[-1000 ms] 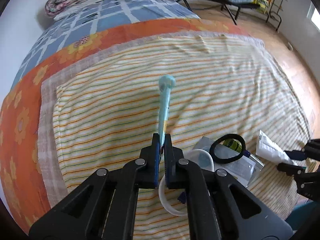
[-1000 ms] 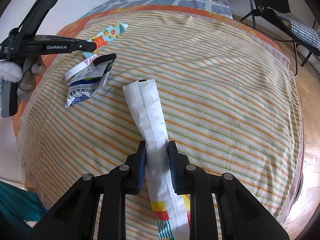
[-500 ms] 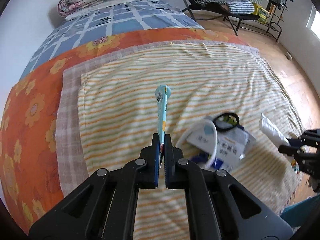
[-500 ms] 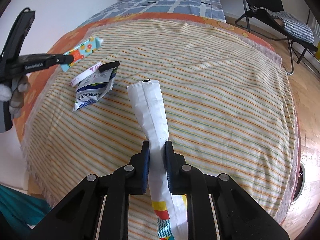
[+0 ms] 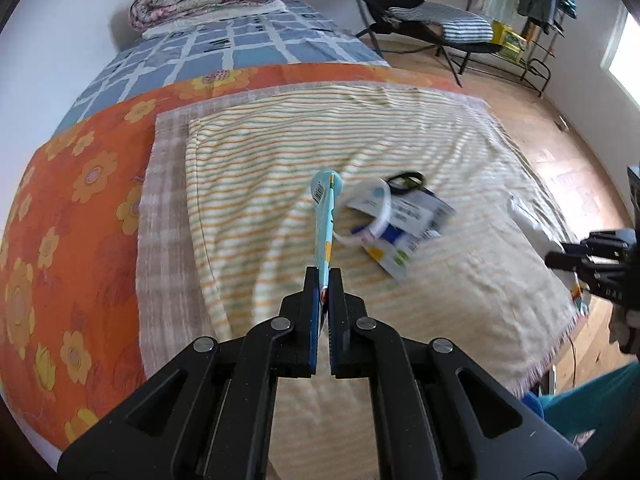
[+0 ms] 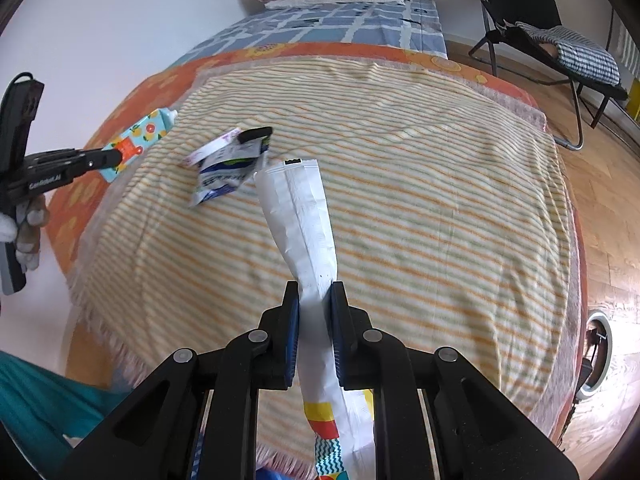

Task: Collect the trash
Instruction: 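Carry the toothbrush and white tube with both tools over the blue basket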

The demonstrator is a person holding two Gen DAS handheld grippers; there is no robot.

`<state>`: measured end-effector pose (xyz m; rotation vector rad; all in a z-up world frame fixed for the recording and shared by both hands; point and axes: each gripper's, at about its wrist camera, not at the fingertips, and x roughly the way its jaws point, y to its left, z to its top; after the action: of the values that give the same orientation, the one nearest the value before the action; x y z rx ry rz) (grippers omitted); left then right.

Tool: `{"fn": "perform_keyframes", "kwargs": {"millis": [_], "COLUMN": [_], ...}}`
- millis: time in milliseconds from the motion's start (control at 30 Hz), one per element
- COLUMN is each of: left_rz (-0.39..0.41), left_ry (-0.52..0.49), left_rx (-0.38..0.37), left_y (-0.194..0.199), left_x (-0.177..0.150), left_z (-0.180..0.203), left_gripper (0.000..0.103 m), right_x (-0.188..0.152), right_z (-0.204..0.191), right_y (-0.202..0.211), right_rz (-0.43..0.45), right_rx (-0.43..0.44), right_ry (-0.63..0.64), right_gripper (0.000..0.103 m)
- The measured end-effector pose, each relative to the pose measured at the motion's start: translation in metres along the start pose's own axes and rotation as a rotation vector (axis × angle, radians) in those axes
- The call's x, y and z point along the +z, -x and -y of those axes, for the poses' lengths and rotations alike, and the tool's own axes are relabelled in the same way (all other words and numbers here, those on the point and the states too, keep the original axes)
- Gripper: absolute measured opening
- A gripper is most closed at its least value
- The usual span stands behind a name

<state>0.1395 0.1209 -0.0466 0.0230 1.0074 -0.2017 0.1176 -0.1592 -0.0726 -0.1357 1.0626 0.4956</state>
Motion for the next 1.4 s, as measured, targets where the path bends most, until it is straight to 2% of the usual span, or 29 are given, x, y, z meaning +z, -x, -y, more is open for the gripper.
{"fn": "perform_keyframes", "kwargs": {"millis": [367,667,1033,1400], "left_rz": [0.018,0.011,-0.073,-0.173], "left_ry": [-0.064,-0.119,-0.154,-0.172], "left_rx": [-0.040,-0.056,-0.103,-0.125], "left_y": [0.070,0.094,0.075,0.045], "left_x": [-0.069,-0.124,-0.183,-0.225], "left_z": [0.049,0.090,0.126,0.141], "left_gripper": [0.001,0.001,0.001,0.001], "right_x": [-0.058,-0.113,-0.165,-0.196], "right_z": [-0.030,-0.054,-0.069,-0.078], "right_y": [0.046,0.064,0.056,0.030], "right_rz": [0.006,-0.018,-0.094,-0.180], "right_rx": [0.036,0.071,0.092,0.106], "right_ry": [0.017,0.033,0.019,0.003], "right_gripper": [0.013,0.013,0.013,0.013]}}
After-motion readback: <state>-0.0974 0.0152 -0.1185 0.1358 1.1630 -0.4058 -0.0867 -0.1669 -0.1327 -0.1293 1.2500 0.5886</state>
